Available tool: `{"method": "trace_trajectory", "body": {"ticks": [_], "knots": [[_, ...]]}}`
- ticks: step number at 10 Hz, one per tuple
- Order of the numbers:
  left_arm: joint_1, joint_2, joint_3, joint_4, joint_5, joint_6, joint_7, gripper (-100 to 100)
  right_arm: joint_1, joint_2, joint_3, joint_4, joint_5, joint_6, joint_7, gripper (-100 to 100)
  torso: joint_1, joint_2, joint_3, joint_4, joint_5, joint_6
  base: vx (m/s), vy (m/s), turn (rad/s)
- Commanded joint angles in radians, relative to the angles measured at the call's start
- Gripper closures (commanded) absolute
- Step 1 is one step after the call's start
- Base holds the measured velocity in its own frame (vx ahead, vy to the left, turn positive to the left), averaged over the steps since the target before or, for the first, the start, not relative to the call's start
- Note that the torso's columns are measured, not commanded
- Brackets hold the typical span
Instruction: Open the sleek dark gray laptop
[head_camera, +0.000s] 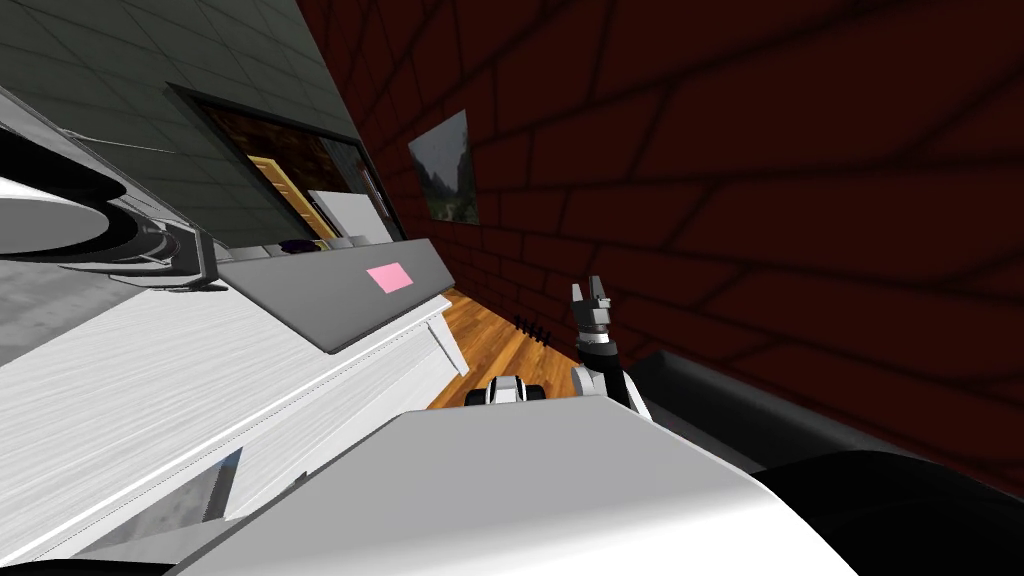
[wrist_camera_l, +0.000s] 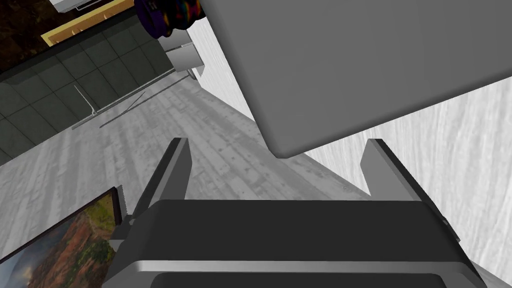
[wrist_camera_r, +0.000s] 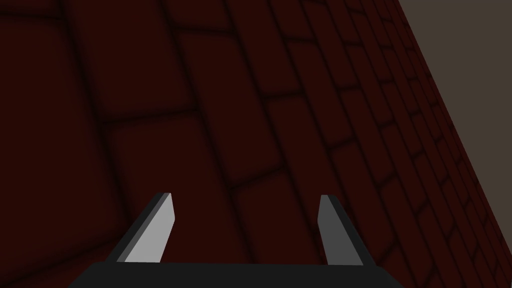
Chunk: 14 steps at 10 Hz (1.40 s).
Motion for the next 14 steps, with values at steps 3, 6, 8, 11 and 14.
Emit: {"method": "trace_trajectory", "body": {"ticks": [3,6,8,11,14], "knots": [[0.002,0.036,0.055,0.028,0.081,0.087,0.047,-100,0.000,0.000,0.000,0.000,0.000,0.000,0.000,0,0.000,0.000,0.000,0.000,0.001,0.000,0.095,-0.051,-0.005],[0.004,0.061,0.095,0.051,0.142,0.151,0.080,-100,0.000,0.000,0.000,0.000,0.000,0.000,0.000,0,0.002,0.000,0.000,0.000,0.001,0.000,0.089,-0.047,-0.004],[0.000,0.031,0.060,0.064,0.109,0.113,0.055,-100,0.000,0.000,0.000,0.000,0.000,0.000,0.000,0,0.003,0.001,0.001,0.000,0.002,0.000,0.034,-0.017,-0.023],[0.003,0.051,0.085,0.050,0.127,0.138,0.070,100,0.000,0.000,0.000,0.000,0.000,0.000,0.000,0,0.003,0.003,0.002,0.001,0.002,-0.002,0.008,0.003,0.009],[0.002,0.028,0.083,0.064,0.179,0.163,0.070,100,0.000,0.000,0.000,0.000,0.000,0.000,0.000,0,0.003,0.001,0.001,0.000,0.002,-0.001,0.018,0.052,-0.011]]}}
